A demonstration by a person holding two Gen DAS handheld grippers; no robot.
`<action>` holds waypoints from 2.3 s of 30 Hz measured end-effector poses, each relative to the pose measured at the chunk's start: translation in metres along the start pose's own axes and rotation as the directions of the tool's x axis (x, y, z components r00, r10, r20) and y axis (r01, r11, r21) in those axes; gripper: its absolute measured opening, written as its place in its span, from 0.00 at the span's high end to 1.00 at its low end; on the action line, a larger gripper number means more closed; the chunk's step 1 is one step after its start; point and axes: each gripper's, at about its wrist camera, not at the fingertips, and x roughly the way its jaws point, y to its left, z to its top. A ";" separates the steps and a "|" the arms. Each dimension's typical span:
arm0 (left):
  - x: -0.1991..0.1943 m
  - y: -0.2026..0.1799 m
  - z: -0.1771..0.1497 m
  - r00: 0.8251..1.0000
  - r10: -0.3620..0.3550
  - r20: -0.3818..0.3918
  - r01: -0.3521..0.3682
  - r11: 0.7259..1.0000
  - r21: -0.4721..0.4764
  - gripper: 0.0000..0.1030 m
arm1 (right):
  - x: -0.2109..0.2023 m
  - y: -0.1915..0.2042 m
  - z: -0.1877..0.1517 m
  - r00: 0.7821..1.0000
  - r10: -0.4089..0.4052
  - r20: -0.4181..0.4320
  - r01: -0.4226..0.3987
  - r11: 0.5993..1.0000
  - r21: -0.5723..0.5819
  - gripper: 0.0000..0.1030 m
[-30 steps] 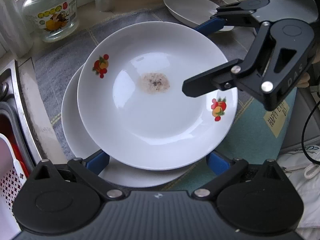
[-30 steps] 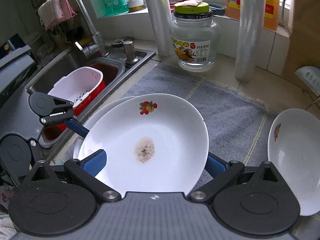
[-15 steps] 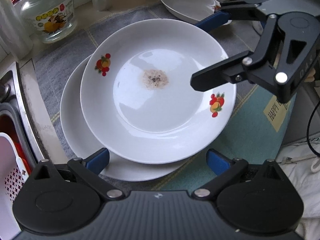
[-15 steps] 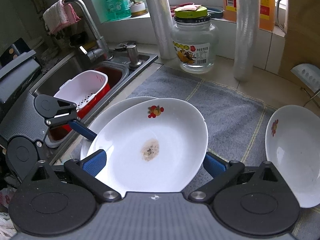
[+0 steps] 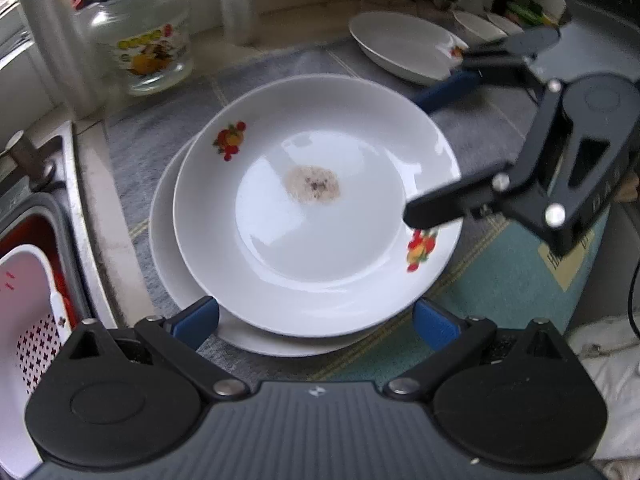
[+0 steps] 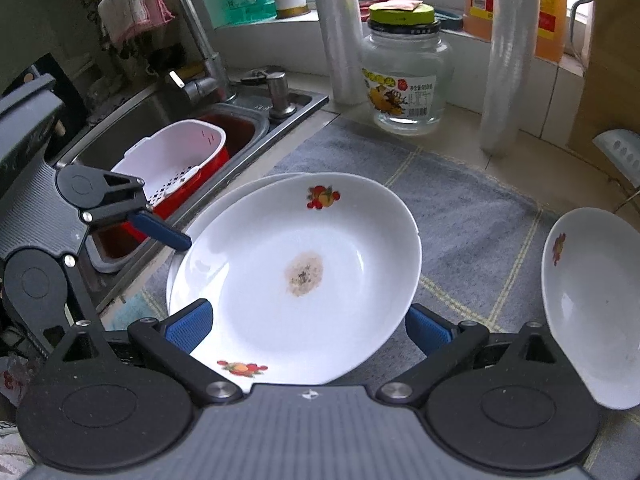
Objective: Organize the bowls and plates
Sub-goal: 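Release the stained plate and move the right gripper to the flower-print plate by the cutting board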
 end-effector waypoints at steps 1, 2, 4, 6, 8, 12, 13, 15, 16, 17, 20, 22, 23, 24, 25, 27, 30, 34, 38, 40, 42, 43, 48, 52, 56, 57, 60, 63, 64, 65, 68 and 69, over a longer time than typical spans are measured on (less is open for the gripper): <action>-0.002 -0.001 -0.002 1.000 0.010 0.011 -0.010 1.000 0.002 0.01 | -0.001 0.003 -0.001 1.000 -0.013 0.005 0.013 1.000 -0.019 0.00; -0.003 -0.002 -0.004 0.999 0.029 0.025 -0.029 1.000 0.003 0.01 | -0.002 0.008 -0.003 0.999 -0.046 0.017 0.047 0.998 -0.045 0.00; -0.006 -0.007 -0.010 0.996 0.069 0.058 -0.070 0.997 0.014 0.01 | -0.004 0.013 -0.005 0.996 -0.086 0.025 0.087 0.994 -0.067 0.00; -0.011 -0.013 -0.018 0.988 0.108 0.111 -0.110 0.994 0.012 0.01 | -0.006 0.015 -0.007 0.995 -0.093 0.027 0.095 0.993 -0.064 0.00; -0.015 -0.020 -0.023 0.982 0.115 0.152 -0.118 0.993 0.013 0.01 | -0.008 0.016 -0.009 0.994 -0.106 0.026 0.107 0.992 -0.065 0.00; -0.024 -0.028 -0.035 0.959 0.136 0.248 -0.130 0.991 -0.040 0.01 | -0.015 0.021 -0.013 0.989 -0.144 0.035 0.147 0.987 -0.070 0.00; -0.025 -0.029 -0.035 0.952 0.142 0.270 -0.131 0.990 -0.056 0.01 | -0.017 0.022 -0.014 0.988 -0.151 0.039 0.153 0.986 -0.070 0.00; -0.030 -0.032 -0.037 0.935 0.154 0.321 -0.134 0.988 -0.083 0.01 | -0.022 0.024 -0.016 0.985 -0.166 0.049 0.170 0.983 -0.074 0.00; -0.033 -0.034 -0.039 0.923 0.167 0.346 -0.142 0.985 -0.096 0.01 | -0.024 0.026 -0.017 0.981 -0.185 0.059 0.189 0.979 -0.076 0.00; -0.034 -0.034 -0.037 0.914 0.175 0.365 -0.146 0.984 -0.107 0.01 | -0.026 0.026 -0.018 0.978 -0.197 0.068 0.202 0.976 -0.077 0.00; -0.040 -0.043 -0.038 0.885 0.209 0.416 -0.176 0.977 -0.117 0.01 | -0.035 0.027 -0.023 0.966 -0.241 0.097 0.248 0.967 -0.064 0.00; -0.041 -0.048 -0.036 0.871 0.217 0.440 -0.188 0.976 -0.108 0.01 | -0.041 0.023 -0.028 0.956 -0.272 0.111 0.279 0.959 -0.048 0.00; -0.041 -0.052 -0.034 0.864 0.221 0.452 -0.194 0.975 -0.105 0.01 | -0.044 0.022 -0.031 0.950 -0.290 0.116 0.296 0.954 -0.040 0.00; -0.041 -0.056 -0.033 0.859 0.216 0.465 -0.192 0.976 -0.099 0.01 | -0.048 0.020 -0.034 0.943 -0.309 0.121 0.315 0.949 -0.027 0.00; -0.040 -0.061 -0.031 0.854 0.207 0.477 -0.188 0.978 -0.087 0.01 | -0.052 0.017 -0.039 0.937 -0.329 0.120 0.332 0.943 -0.010 0.00; -0.038 -0.069 -0.028 0.851 0.203 0.485 -0.189 0.979 -0.079 0.01 | -0.058 0.009 -0.046 0.928 -0.356 0.113 0.356 0.934 0.019 0.00; -0.031 -0.084 -0.019 0.856 0.174 0.487 -0.152 0.985 -0.084 0.01 | -0.073 -0.010 -0.059 0.919 -0.377 0.111 0.372 0.926 0.069 0.00; -0.015 -0.107 0.000 0.864 0.166 0.476 -0.128 0.986 -0.111 0.01 | -0.090 -0.044 -0.074 0.917 -0.383 0.112 0.374 0.922 0.098 0.00; 0.005 -0.133 0.023 0.873 0.198 0.445 -0.139 0.977 -0.162 0.01 | -0.104 -0.086 -0.086 0.924 -0.365 0.114 0.356 0.930 0.094 0.00; 0.017 -0.146 0.035 0.880 0.211 0.426 -0.139 0.971 -0.194 0.01 | -0.110 -0.106 -0.091 0.932 -0.344 0.115 0.336 0.938 0.079 0.00; 0.028 -0.159 0.047 0.884 0.232 0.406 -0.148 0.962 -0.228 0.01 | -0.115 -0.122 -0.094 0.939 -0.325 0.112 0.320 0.946 0.059 0.00; 0.033 -0.165 0.052 0.881 0.248 0.403 -0.159 0.957 -0.244 0.01 | -0.117 -0.132 -0.094 0.945 -0.308 0.111 0.306 0.951 0.042 0.00; 0.057 -0.190 0.079 0.872 0.297 0.389 -0.194 0.939 -0.284 0.01 | -0.129 -0.164 -0.089 0.955 -0.275 0.111 0.279 0.960 -0.025 0.00; 0.080 -0.199 0.098 0.875 0.314 0.369 -0.213 0.933 -0.289 0.01 | -0.135 -0.183 -0.079 0.964 -0.241 0.112 0.247 0.968 -0.037 0.00; 0.103 -0.201 0.114 0.883 0.306 0.356 -0.219 0.939 -0.263 0.01 | -0.132 -0.195 -0.068 0.965 -0.240 0.109 0.245 0.969 -0.029 0.00; 0.108 -0.201 0.117 0.886 0.300 0.354 -0.214 0.942 -0.260 0.01 | -0.131 -0.198 -0.066 0.964 -0.243 0.105 0.247 0.969 -0.024 0.00; 0.121 -0.196 0.124 0.894 0.295 0.337 -0.210 0.941 -0.266 0.01 | -0.126 -0.206 -0.061 0.971 -0.221 0.087 0.223 0.975 -0.021 0.00; 0.129 -0.190 0.130 0.901 0.278 0.332 -0.188 0.942 -0.280 0.01 | -0.115 -0.215 -0.055 0.974 -0.216 0.064 0.218 0.976 -0.022 0.00; 0.131 -0.189 0.132 0.902 0.279 0.328 -0.189 0.941 -0.281 0.01 | -0.113 -0.218 -0.053 0.976 -0.211 0.058 0.213 0.977 -0.019 0.00; 0.133 -0.187 0.133 0.903 0.282 0.324 -0.192 0.940 -0.283 0.01 | -0.110 -0.221 -0.051 0.977 -0.204 0.053 0.205 0.979 -0.017 0.00; 0.140 -0.182 0.135 0.907 0.280 0.313 -0.186 0.936 -0.297 0.01 | -0.102 -0.229 -0.044 0.981 -0.189 0.039 0.189 0.982 -0.013 0.00; 0.141 -0.182 0.135 0.905 0.287 0.313 -0.193 0.935 -0.298 0.01 | -0.099 -0.232 -0.040 0.982 -0.188 0.036 0.188 0.982 -0.015 0.00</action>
